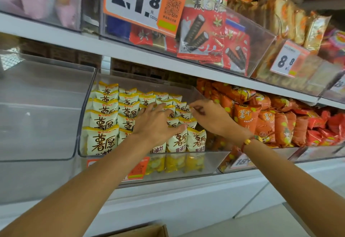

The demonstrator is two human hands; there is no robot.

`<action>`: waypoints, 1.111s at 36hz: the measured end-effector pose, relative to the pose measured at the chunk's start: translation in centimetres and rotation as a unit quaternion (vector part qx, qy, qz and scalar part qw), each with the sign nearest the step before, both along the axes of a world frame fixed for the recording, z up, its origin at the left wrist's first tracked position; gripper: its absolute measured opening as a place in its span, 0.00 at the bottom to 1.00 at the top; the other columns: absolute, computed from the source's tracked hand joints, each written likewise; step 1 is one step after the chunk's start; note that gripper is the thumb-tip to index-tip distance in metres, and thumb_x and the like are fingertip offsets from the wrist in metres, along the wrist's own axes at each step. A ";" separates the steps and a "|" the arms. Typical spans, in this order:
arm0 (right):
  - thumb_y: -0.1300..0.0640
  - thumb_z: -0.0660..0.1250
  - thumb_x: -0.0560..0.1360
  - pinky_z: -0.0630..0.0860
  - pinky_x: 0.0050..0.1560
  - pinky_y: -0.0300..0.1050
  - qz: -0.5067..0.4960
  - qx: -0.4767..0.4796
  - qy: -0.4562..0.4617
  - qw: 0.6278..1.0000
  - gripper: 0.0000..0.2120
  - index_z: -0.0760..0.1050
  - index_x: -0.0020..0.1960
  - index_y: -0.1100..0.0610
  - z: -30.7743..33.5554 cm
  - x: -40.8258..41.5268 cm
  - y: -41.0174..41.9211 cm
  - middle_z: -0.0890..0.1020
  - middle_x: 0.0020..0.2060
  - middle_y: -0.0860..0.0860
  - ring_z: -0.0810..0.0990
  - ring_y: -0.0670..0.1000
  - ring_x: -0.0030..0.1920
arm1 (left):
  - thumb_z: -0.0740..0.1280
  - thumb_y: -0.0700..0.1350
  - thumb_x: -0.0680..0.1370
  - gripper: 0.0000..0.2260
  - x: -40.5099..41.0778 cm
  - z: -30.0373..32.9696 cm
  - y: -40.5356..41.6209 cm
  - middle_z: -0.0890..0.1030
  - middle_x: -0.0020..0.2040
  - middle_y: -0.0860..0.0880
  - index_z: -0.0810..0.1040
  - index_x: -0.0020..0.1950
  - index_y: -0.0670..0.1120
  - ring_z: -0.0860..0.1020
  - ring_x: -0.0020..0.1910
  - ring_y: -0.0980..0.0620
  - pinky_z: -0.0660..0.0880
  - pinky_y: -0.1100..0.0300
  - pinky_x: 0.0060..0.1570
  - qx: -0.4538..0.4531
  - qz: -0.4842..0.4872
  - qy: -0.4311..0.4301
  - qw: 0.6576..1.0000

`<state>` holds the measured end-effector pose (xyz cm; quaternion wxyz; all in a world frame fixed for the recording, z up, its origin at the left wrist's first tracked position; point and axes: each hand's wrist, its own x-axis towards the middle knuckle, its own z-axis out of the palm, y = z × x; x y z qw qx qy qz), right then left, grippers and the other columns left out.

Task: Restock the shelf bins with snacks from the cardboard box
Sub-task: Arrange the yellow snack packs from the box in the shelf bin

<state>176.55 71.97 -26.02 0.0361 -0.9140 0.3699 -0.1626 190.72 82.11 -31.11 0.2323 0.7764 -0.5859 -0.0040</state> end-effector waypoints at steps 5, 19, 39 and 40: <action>0.50 0.65 0.78 0.78 0.49 0.46 0.044 -0.019 0.001 0.999 0.11 0.78 0.59 0.48 0.0 -4.3 5.2 0.81 0.52 0.45 0.80 0.46 0.49 | 0.59 0.66 0.76 0.27 -0.2 1.2 2.1 0.65 0.75 0.51 0.70 0.71 0.52 0.60 0.74 0.50 0.58 0.51 0.72 -0.051 -0.005 0.029 0.998; 0.50 0.60 0.81 0.72 0.54 0.43 0.189 0.238 0.246 0.920 0.11 0.75 0.61 0.50 -9.9 -5.9 17.2 0.79 0.55 0.47 0.76 0.48 0.50 | 0.69 0.46 0.75 0.04 -3.7 -7.5 23.0 0.81 0.46 0.58 0.81 0.47 0.55 0.79 0.45 0.58 0.71 0.62 0.37 -0.125 0.049 0.001 0.991; 0.64 0.81 0.53 0.75 0.33 0.49 0.109 -0.022 0.296 0.949 0.29 0.81 0.53 0.55 -28.9 -8.8 23.7 0.81 0.39 0.58 0.79 0.60 0.43 | 0.64 0.50 0.79 0.30 -3.0 -24.0 31.7 0.53 0.79 0.52 0.55 0.78 0.50 0.51 0.77 0.51 0.52 0.54 0.74 0.367 -0.057 -0.047 0.927; 0.66 0.77 0.61 0.74 0.36 0.48 0.109 -0.003 0.286 0.952 0.31 0.76 0.62 0.55 -28.9 -8.5 24.2 0.81 0.46 0.59 0.78 0.61 0.49 | 0.65 0.49 0.78 0.31 -3.1 -23.7 31.4 0.53 0.79 0.51 0.55 0.78 0.48 0.51 0.77 0.51 0.51 0.55 0.74 0.366 -0.066 -0.060 0.926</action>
